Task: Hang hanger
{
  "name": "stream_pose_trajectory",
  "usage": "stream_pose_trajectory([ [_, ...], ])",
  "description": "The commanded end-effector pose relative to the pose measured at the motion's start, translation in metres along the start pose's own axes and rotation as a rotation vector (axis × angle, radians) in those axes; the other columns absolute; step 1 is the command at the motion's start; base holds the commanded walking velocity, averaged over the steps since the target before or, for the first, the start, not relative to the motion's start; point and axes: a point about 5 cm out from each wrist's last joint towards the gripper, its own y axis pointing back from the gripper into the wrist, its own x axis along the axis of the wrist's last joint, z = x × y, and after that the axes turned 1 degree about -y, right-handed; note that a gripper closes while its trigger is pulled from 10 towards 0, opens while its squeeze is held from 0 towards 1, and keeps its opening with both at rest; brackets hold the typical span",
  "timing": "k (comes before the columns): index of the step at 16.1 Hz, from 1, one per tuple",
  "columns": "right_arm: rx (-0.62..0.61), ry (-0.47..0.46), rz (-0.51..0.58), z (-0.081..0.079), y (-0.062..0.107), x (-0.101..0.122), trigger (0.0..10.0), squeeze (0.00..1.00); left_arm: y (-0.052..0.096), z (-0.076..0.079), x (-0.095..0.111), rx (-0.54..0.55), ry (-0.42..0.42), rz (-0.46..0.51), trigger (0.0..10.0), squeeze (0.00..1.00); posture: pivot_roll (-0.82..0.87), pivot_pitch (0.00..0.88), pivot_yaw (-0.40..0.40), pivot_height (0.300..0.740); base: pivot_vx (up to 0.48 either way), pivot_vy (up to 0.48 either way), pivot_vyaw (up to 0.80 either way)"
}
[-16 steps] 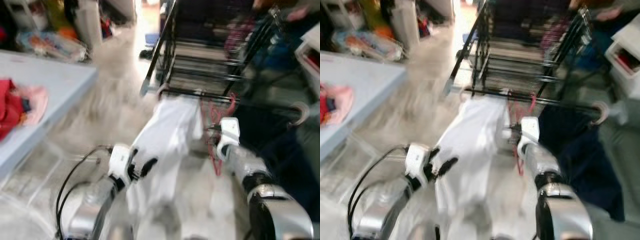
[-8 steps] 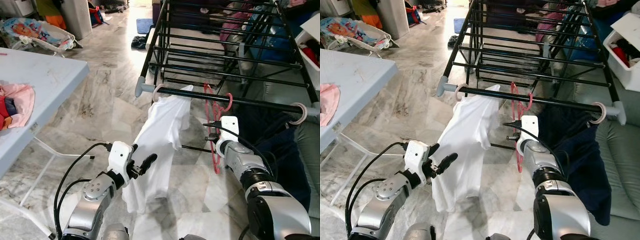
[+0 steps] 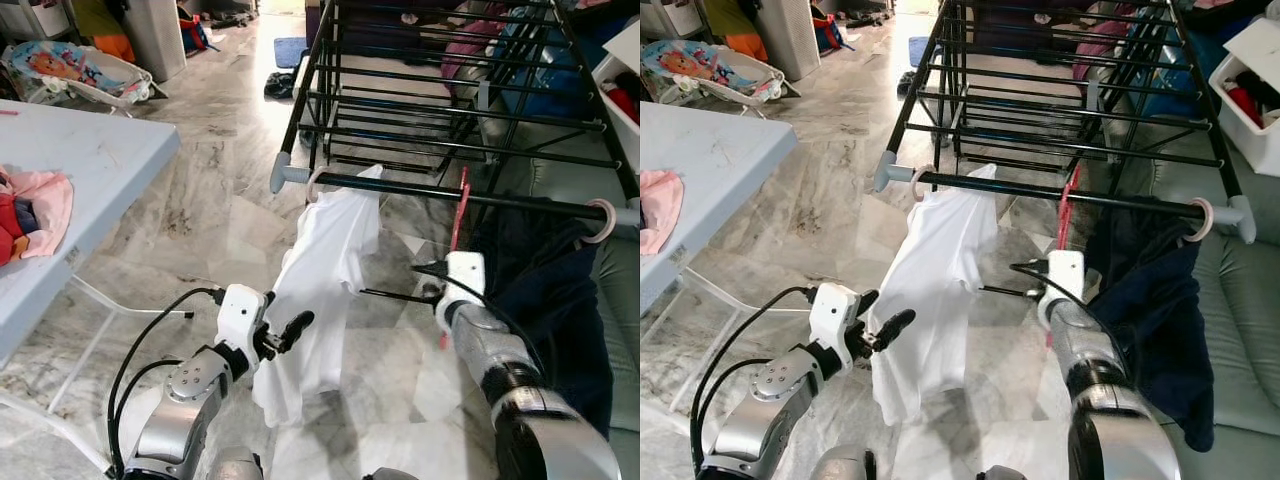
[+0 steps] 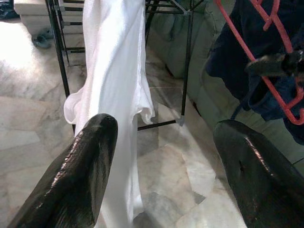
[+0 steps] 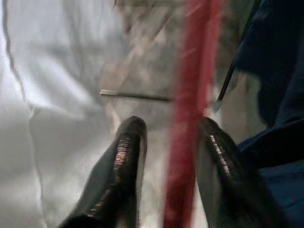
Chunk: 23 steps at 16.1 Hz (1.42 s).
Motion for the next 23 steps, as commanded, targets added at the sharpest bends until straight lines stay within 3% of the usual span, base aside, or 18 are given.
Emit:
stream_pose_trajectory([
  [1, -0.017, 0.03, 0.059, -0.003, 0.004, 0.003, 10.0, 1.0, -0.003, -0.001, 0.007, -0.006, -0.027, 0.008, 10.0, 0.0, 0.01, 0.0, 0.01, 0.74, 0.0, 0.0, 0.0],
  [6, -0.072, 0.087, 0.204, -0.009, 0.026, 0.001, 10.0, 1.0, -0.006, -0.002, 0.011, -0.038, -0.043, 0.0, 10.0, 0.0, -0.02, 0.0, 0.055, 0.74, 0.0, 0.0, 0.0],
  [8, -0.08, 0.081, 0.211, -0.009, 0.03, 0.0, 10.0, 1.0, -0.008, -0.003, 0.013, -0.039, -0.046, 0.001, 10.0, 0.0, -0.02, 0.0, 0.059, 0.74, 0.0, 0.0, 0.0],
  [13, -0.111, 0.113, 0.336, -0.002, 0.043, 0.023, 10.0, 1.0, -0.022, -0.013, 0.032, 0.024, -0.035, 0.072, 10.0, 0.0, -0.05, 0.0, 0.067, 0.74, 0.0, 0.0, 0.0],
  [20, -0.15, 0.136, 0.388, 0.014, 0.051, 0.037, 10.0, 1.0, -0.031, -0.031, 0.055, 0.091, -0.02, 0.135, 10.0, 0.0, -0.07, 0.0, 0.065, 0.74, 0.0, 0.0, 0.0],
  [23, -0.131, 0.124, 0.412, 0.007, 0.056, 0.037, 10.0, 1.0, -0.031, -0.032, 0.057, 0.083, -0.013, 0.14, 10.0, 0.0, -0.06, 0.0, 0.062, 0.74, 0.0, 0.0, 0.0],
])
